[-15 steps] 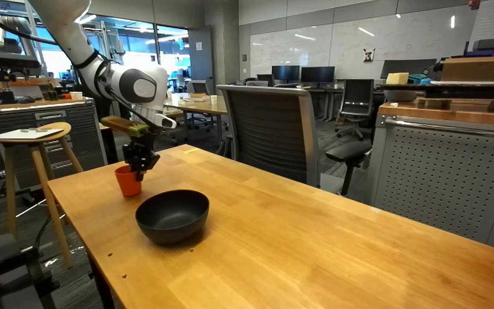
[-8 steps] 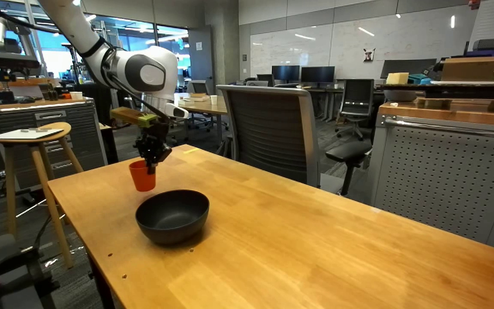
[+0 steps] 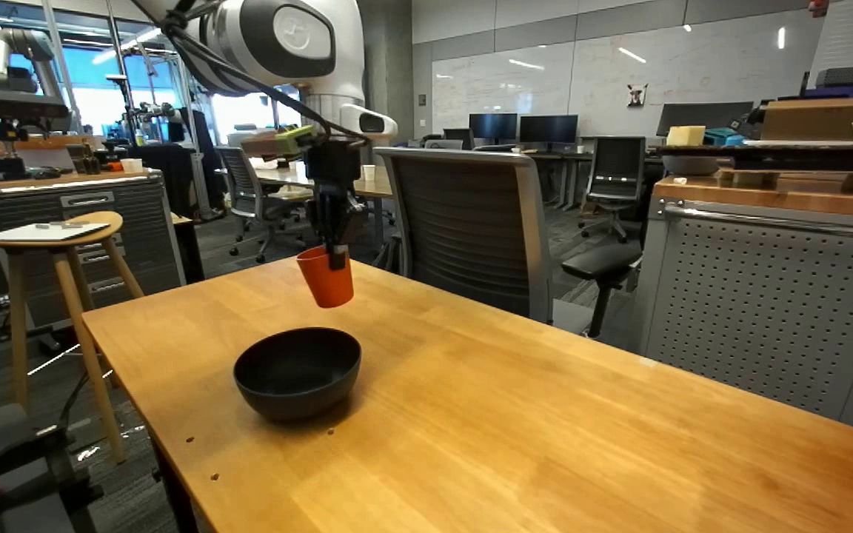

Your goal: Pick up the cup and put it in the black bowl

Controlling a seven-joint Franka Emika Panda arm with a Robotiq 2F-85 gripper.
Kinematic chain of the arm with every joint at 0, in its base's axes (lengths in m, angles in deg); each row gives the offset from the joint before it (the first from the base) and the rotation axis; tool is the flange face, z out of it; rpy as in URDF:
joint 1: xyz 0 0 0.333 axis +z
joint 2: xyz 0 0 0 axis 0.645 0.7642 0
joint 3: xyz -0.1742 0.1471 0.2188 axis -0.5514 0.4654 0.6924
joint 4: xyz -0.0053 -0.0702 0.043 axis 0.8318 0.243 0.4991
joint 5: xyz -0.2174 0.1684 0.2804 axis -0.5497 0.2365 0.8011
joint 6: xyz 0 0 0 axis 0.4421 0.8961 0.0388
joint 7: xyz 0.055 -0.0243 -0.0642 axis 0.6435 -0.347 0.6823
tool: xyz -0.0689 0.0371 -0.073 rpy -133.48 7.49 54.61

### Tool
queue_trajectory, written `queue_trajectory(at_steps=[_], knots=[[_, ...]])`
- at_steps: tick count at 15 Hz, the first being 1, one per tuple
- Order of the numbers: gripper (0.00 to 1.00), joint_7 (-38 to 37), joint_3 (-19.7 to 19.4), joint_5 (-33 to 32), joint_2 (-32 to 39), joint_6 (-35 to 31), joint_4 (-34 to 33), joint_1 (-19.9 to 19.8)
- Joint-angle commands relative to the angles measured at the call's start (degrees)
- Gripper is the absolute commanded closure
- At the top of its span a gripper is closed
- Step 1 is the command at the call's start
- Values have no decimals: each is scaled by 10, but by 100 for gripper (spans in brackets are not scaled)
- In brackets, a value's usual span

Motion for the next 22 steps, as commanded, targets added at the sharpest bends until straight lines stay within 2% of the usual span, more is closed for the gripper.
queue_trajectory(at_steps=[1,5,9,10,12,16,20,21,22], knots=[[99,-27,-5,5,-25,40,41,-19],[99,3,1,30,9,15,76,-31],[99,24,1,33,41,-47,101,-35],[70,31,0,37,46,-59,103,-38],[64,44,0,43,51,-73,104,-42],[32,55,-6,15,-2,-64,109,-41],[1,89,-4,-40,-97,-7,93,-39],[0,124,0,-24,-119,33,81,-43],[11,79,-1,-23,-64,-19,84,-41]])
